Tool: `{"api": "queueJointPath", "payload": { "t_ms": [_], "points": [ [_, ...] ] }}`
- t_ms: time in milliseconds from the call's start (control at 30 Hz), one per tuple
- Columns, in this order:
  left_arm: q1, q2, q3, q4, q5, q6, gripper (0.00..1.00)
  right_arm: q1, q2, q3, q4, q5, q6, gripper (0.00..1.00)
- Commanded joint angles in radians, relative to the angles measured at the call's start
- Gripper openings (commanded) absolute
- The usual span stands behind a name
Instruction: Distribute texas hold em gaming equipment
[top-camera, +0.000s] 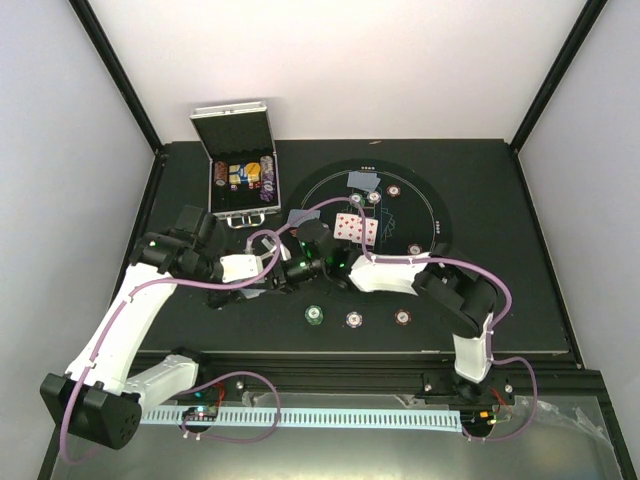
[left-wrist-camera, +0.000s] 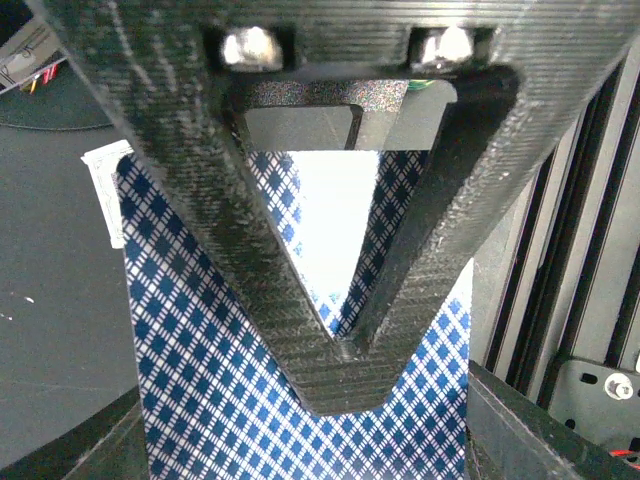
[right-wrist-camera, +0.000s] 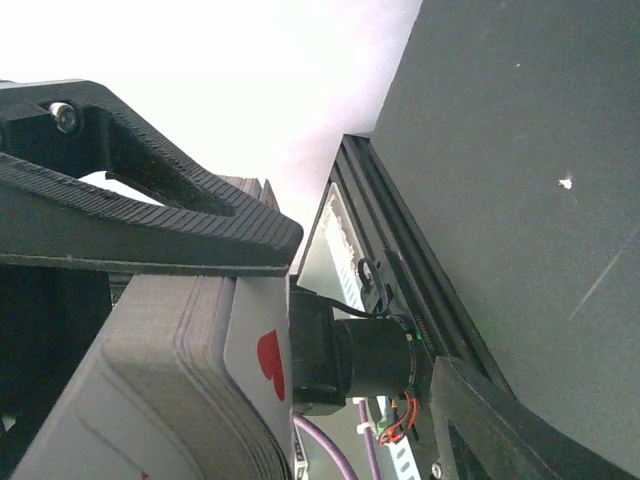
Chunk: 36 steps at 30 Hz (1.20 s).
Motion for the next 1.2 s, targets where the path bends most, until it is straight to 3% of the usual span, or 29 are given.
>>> {"api": "queueJointPath", "payload": {
  "t_ms": [0,333,467,533,833,1167],
  "points": [
    [-0.002,-0.009,0.045,-0.018,0.032,-0.005,0.02,-0.012,0.019,0.003,0.063,-0.021,0.039,0.59],
    [-0.002,0.001,0.055,-0.015,0.043,-0.007,0.02,-0.082,-0.040,-0.072,0.001,-0.004,-0.019,0.51],
    [-0.002,0.001,0.054,-0.015,0.040,-0.007,0.02,-0.085,-0.065,-0.073,-0.030,0.002,-0.036,0.42],
    [-0.002,0.000,0.050,-0.013,0.031,-0.005,0.01,-0.093,-0.103,-0.084,-0.062,0.016,-0.053,0.29],
    [-0.002,0.001,0.046,-0.008,0.027,-0.004,0.02,-0.110,-0.192,-0.077,-0.194,0.046,-0.126,0.06],
    [-0.002,0.001,0.041,-0.006,0.015,-0.001,0.02,-0.188,-0.274,-0.080,-0.363,0.050,-0.243,0.01]
  ]
}}
